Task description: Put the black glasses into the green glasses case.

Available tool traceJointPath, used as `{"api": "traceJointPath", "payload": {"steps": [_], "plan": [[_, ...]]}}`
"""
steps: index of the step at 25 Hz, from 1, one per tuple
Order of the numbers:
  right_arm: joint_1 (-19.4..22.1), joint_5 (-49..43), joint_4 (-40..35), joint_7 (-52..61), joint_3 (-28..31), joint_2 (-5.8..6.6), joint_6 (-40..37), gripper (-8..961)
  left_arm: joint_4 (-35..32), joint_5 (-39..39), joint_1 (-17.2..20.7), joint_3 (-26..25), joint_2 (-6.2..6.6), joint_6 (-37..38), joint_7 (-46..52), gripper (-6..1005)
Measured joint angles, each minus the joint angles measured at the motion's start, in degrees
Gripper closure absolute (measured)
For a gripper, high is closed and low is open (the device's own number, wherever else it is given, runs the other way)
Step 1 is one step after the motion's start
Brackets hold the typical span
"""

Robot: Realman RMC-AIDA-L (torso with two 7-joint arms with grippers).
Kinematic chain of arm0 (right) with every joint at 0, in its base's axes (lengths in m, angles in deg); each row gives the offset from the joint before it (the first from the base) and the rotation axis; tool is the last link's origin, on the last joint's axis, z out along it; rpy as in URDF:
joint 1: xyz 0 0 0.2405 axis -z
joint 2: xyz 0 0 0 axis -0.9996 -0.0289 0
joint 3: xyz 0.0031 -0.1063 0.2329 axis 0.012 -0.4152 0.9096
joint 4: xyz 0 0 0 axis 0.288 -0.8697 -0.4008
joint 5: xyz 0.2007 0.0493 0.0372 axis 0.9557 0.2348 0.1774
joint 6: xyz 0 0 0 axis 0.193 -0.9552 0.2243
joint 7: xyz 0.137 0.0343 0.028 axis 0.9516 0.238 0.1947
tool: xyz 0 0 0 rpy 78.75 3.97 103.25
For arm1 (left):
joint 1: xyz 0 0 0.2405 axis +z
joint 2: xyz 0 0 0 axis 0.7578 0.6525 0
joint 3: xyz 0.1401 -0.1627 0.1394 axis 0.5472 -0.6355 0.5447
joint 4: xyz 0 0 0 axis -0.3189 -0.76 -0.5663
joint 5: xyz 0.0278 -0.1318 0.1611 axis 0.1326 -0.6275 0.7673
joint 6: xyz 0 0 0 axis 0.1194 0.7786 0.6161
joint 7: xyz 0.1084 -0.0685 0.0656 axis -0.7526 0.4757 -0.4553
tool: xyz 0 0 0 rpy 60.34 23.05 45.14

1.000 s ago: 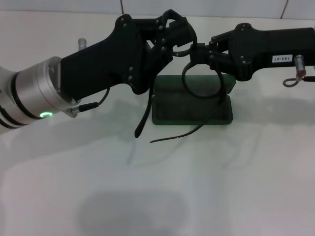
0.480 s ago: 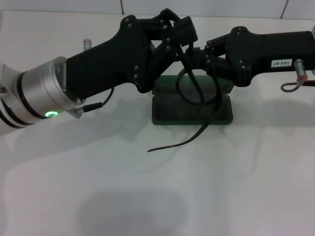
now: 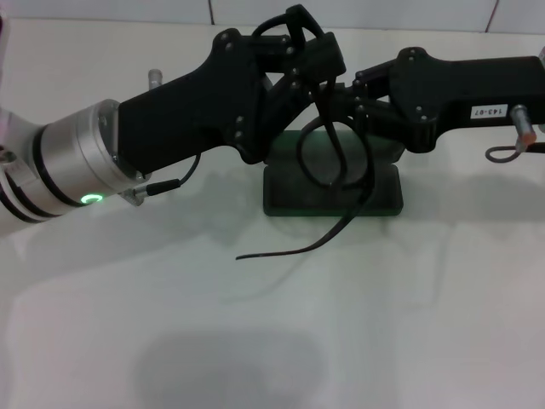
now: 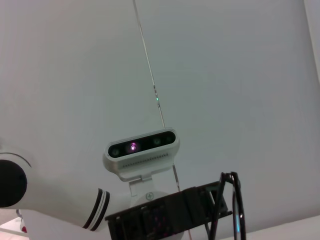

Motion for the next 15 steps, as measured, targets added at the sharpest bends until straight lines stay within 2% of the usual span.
{"api": "traceJointPath", "payload": {"steps": [7,10,15], "plan": [[0.89,0.08,0.95,-1.09,2.61,0.14,0.59,904,0.01,-0.14,0.59,0.0,-0.01,1.2,0.03,962],[1.36,0.09,1.45,-1.66,5.2,0.29,0.44,903,0.01,-0.48,0.88,-0.05,0.0,2.79,-0.04,961],[3.0,0.15,0.49,-2.11,12.9,0.68,-2.9,903,0.0,-0.57,1.16,-0.42,0.26,3.14,-0.06,961]]}}
